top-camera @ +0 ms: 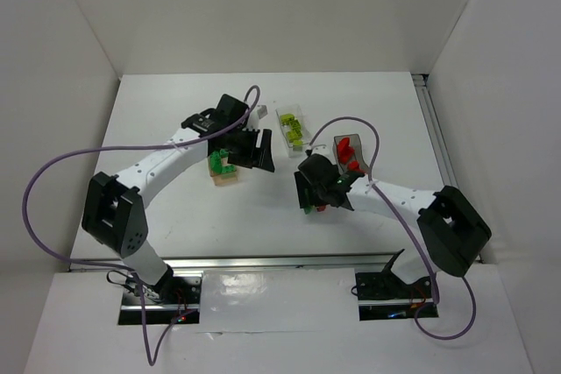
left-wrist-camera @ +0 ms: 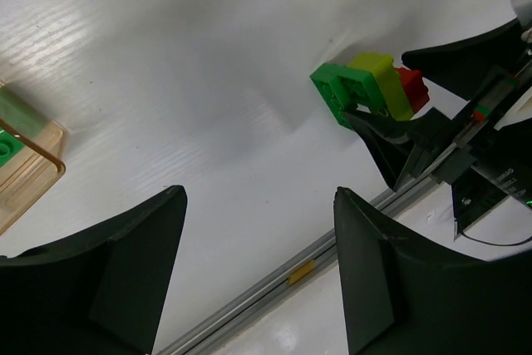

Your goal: Sort the legos into containers by color

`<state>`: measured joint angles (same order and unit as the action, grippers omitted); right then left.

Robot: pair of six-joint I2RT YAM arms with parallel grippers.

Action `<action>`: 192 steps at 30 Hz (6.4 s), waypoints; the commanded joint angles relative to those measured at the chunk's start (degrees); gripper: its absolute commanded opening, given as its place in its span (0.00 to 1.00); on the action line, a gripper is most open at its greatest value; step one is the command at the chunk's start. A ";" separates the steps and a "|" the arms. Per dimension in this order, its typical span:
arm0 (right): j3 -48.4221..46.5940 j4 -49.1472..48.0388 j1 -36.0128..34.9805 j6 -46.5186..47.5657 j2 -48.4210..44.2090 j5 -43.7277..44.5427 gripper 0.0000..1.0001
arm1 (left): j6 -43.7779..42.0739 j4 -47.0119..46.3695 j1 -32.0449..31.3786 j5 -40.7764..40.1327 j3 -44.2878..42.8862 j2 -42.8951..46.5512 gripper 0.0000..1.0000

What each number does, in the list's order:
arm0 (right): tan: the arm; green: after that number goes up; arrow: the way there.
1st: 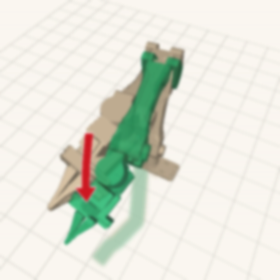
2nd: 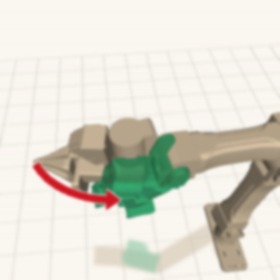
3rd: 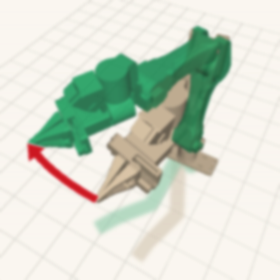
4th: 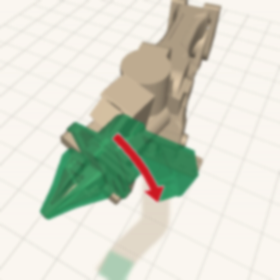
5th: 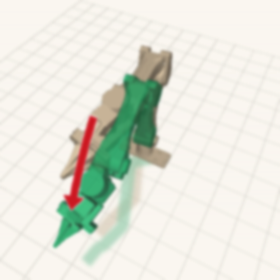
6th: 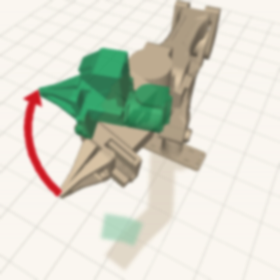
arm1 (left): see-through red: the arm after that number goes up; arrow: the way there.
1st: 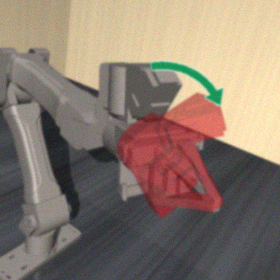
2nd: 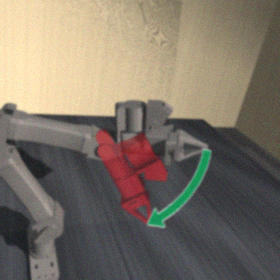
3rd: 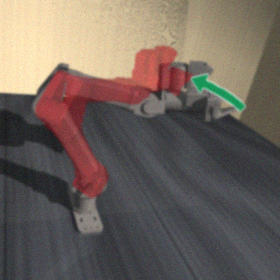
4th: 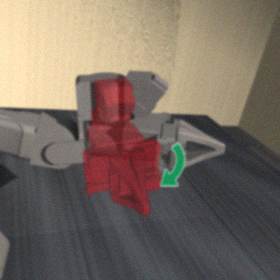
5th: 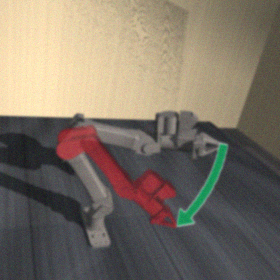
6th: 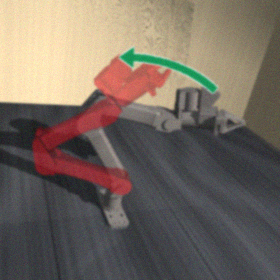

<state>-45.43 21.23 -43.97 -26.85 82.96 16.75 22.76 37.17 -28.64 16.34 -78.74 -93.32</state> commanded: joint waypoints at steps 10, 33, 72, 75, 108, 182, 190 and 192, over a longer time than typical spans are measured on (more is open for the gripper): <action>-3.34 -11.03 4.33 3.65 -0.25 -9.01 0.49 | 1.05 -3.15 0.34 1.50 0.87 -2.04 0.80; -5.72 -17.89 11.18 3.56 -9.48 -16.93 0.45 | 32.25 -53.07 0.97 20.86 26.09 3.23 0.86; -9.15 -11.23 20.05 1.45 -10.81 -26.43 0.44 | 20.57 -45.63 2.27 10.03 24.16 9.47 0.04; -9.77 -10.69 20.06 1.45 -9.49 -26.42 0.44 | 19.43 -43.15 5.35 10.82 23.55 10.52 0.01; -15.21 -3.41 17.69 11.98 9.66 -41.44 0.43 | 2.39 -10.27 6.15 -17.66 8.24 6.65 0.78; -10.30 0.38 14.43 15.78 -3.24 -50.94 0.28 | -12.83 -20.47 -12.75 -2.97 14.76 9.12 0.91; -11.96 2.85 14.96 16.39 -2.46 -57.71 0.29 | -12.22 -26.88 -15.30 -18.78 20.20 16.40 0.84; -11.96 3.38 15.49 16.39 -1.93 -59.98 0.29 | -12.74 -28.02 -15.30 -19.85 22.30 19.47 0.84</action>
<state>-56.60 23.09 -28.93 -10.44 80.27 -37.15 11.86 14.98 -43.62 2.13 -58.19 -79.13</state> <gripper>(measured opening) 0.544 0.840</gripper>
